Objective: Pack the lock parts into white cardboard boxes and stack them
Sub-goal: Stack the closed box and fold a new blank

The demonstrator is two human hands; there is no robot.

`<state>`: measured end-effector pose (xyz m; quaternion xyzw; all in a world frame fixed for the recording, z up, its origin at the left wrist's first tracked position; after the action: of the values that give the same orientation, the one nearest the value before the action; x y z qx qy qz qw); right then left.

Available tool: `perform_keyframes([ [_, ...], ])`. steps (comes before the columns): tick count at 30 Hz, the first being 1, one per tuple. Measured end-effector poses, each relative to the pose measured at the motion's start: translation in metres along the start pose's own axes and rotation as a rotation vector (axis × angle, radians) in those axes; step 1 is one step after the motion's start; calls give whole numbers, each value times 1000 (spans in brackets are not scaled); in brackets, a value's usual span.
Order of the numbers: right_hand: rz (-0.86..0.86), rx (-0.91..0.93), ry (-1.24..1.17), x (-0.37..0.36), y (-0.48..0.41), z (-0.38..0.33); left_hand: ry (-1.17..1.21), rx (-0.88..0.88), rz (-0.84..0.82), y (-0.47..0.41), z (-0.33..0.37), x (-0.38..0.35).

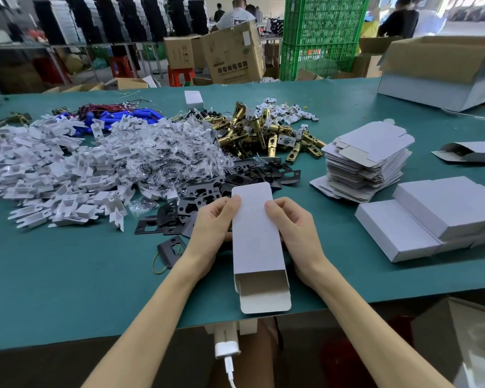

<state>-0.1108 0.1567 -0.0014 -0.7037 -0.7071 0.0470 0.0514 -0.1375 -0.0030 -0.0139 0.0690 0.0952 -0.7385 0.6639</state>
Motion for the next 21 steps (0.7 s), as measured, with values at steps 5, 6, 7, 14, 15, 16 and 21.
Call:
perform_keyframes([
  [5, -35, -21, 20, -7, 0, -1, 2, -38, 108, 1, 7, 7],
  [6, -48, -25, 32, -9, -1, -2, 32, -59, 158, 2, 10, 12],
  [7, -62, -30, 42, -10, -2, -1, 86, -81, 217, 2, 14, 19],
  [14, -174, -11, -13, -20, -2, 1, 807, -156, 476, 1, 19, 63],
  [15, -185, -2, 9, -20, -2, 1, 810, -156, 484, 2, 18, 64],
  [16, -189, 2, 30, -21, -3, 2, 789, -156, 475, 2, 19, 63],
  [21, -55, -64, 6, -12, -6, 13, 606, -137, 227, -2, 28, 39],
])
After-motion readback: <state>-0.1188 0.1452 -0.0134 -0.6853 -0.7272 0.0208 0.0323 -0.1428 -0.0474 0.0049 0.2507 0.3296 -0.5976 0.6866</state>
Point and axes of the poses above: each hand's wrist, its own y-axis away from the middle knuckle, its own x-axis out of the back of the hand, z = x × y, the point moved 8 cm from there along -y, towards the middle knuckle, and after that the axes turned 7 degrees about y, right-handed, at the moved point
